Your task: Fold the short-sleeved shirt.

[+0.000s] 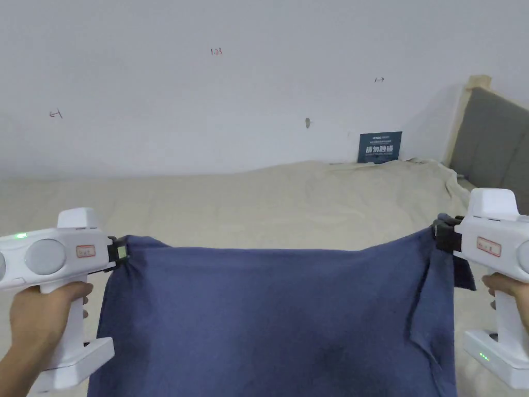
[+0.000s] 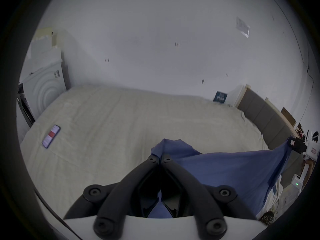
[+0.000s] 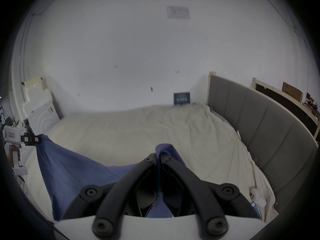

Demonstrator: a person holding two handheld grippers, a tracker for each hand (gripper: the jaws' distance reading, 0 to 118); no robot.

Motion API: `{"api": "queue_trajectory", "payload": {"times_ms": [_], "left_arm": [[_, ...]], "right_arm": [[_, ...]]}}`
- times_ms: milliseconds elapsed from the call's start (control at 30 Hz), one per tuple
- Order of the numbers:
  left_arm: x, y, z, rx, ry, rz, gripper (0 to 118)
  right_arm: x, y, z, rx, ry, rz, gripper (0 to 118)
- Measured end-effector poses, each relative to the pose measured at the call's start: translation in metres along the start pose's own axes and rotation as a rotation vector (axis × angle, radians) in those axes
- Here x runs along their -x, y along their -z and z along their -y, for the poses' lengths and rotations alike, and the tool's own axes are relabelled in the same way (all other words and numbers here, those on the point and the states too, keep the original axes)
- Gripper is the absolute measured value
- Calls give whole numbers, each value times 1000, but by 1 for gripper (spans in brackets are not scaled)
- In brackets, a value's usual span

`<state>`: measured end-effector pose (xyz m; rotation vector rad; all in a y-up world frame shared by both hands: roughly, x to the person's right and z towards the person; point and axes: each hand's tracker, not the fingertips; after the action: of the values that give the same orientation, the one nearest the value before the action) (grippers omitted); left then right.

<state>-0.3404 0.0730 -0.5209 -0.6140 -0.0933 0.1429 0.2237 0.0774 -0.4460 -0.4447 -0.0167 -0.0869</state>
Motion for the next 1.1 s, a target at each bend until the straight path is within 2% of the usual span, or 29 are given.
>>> {"api": "queue_trajectory", "payload": {"times_ms": [167, 300, 567, 900, 1100], "left_arm": [[1, -55, -50, -114, 25, -21, 0], [-1, -90, -88, -195, 37, -42, 0], [-2, -126, -147, -314, 51, -68, 0], [7, -131, -185, -377, 48, -74, 0], [10, -106, -180, -377, 55, -77, 0]], "right_arm": [[17, -26, -52, -138, -1, -35, 2], [33, -37, -91, -231, -54, -36, 2], [54, -51, -168, -370, -81, -48, 2], [75, -67, -232, -471, -125, -45, 2], [76, -50, -222, -478, -172, -45, 2]]}}
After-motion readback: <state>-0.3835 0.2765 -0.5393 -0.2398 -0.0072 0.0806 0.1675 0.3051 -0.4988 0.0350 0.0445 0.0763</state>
